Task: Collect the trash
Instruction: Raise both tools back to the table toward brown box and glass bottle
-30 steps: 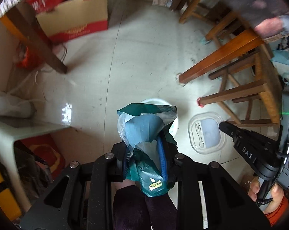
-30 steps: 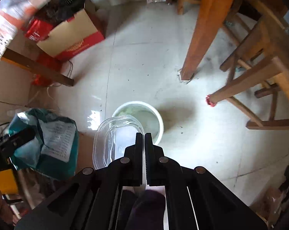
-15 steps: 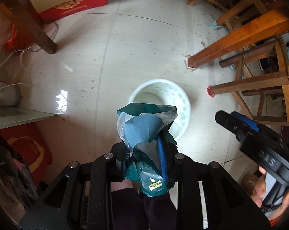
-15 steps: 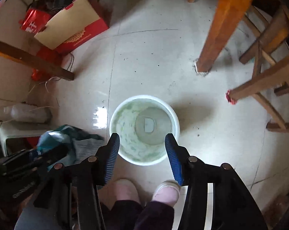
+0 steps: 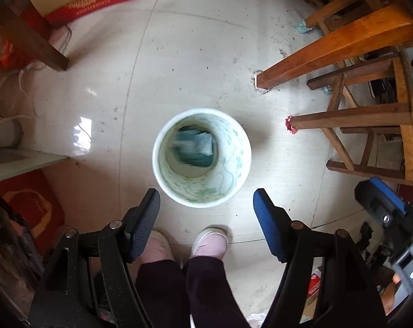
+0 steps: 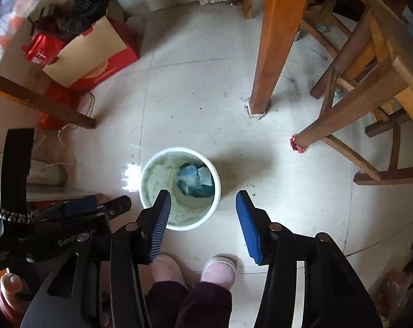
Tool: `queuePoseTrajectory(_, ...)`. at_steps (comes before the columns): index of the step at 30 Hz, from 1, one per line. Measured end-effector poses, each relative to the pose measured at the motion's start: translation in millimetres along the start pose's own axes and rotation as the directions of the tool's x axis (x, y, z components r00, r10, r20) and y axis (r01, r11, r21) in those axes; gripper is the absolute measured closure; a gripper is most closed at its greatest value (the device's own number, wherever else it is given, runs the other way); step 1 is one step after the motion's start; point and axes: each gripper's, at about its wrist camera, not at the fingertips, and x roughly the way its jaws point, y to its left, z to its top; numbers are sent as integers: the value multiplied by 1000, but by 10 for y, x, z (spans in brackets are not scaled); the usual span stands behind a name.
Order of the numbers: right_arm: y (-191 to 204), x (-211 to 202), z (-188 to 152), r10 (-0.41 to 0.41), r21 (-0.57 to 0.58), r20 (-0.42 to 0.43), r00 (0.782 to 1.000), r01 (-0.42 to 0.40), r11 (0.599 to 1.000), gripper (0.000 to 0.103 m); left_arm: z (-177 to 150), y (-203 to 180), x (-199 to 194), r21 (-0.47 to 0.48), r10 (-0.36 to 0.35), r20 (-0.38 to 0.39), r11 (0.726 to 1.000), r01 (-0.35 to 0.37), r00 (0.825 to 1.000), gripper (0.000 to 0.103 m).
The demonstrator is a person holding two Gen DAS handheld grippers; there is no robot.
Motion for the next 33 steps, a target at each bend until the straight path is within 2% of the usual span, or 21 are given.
queuePoseTrajectory(4,97,-328,77,14,2,22,1000,-14,1000,57,-15,-73,-414,32,15,27,999,-16,1000,34)
queuePoseTrajectory(10,293,-949,192,27,-11,67,997,-26,1000,57,-31,-200,-1327,47,28,118,998,-34,993,34)
queuePoseTrajectory(15,503,-1720,282,36,-34,136,990,-32,999,57,-89,-241,-2222,36,12,205,999,-20,979,34)
queuePoseTrajectory(19,677,-2341,319,39,-54,207,978,-29,998,57,-164,-286,-2944,40,-8,281,999,-4,960,34)
queuePoseTrajectory(21,754,-2611,320,40,-60,240,970,-26,998,57,-217,-322,-3328,51,-16,326,999,0,945,34)
queuePoseTrajectory(25,924,-3272,287,45,-58,337,940,-27,998,57,-344,-384,-3980,86,-42,410,996,7,911,34)
queuePoseTrajectory(28,1009,-3635,269,50,-63,387,921,-27,998,57,-448,-411,-4481,109,-73,481,994,23,874,34)
queuePoseTrajectory(33,1201,-4216,208,39,-53,483,874,-15,998,57,-617,-443,-5270,164,-137,589,985,48,797,34)
